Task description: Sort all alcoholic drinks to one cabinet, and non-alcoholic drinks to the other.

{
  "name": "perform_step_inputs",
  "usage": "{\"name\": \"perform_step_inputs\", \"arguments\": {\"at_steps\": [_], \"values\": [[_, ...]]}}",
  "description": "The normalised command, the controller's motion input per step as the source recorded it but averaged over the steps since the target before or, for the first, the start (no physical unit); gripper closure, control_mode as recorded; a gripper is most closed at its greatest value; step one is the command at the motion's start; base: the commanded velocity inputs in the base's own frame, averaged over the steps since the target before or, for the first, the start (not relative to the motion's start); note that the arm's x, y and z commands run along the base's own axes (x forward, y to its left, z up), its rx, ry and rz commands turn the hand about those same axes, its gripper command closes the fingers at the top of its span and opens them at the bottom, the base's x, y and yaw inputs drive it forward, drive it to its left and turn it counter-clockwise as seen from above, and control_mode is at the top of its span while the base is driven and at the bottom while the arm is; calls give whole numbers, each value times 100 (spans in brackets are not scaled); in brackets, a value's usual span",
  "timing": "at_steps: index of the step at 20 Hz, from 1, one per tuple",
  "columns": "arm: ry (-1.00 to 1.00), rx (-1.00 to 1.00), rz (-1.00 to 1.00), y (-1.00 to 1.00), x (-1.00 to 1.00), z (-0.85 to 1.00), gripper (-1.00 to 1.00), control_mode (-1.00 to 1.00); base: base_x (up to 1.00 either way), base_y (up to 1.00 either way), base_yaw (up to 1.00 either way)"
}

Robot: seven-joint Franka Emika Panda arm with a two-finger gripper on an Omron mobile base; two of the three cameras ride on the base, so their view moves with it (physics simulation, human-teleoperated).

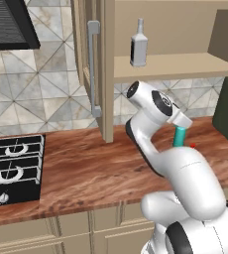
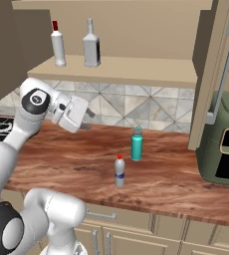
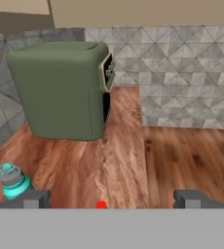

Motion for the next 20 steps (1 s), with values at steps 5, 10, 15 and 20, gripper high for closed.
{"name": "perform_step_inputs", "arguments": {"at_steps": [5, 10, 15, 20], "values": [[0, 0, -3, 0, 31, -28, -100, -100, 0, 0, 0], [0, 0, -5, -3, 31, -23, -100, -100, 0, 0, 0], [0, 0, -4, -14, 27, -19, -100, -100, 0, 0, 0], [1, 0, -3, -15, 28, -4, -100, -100, 0, 0, 0]]}}
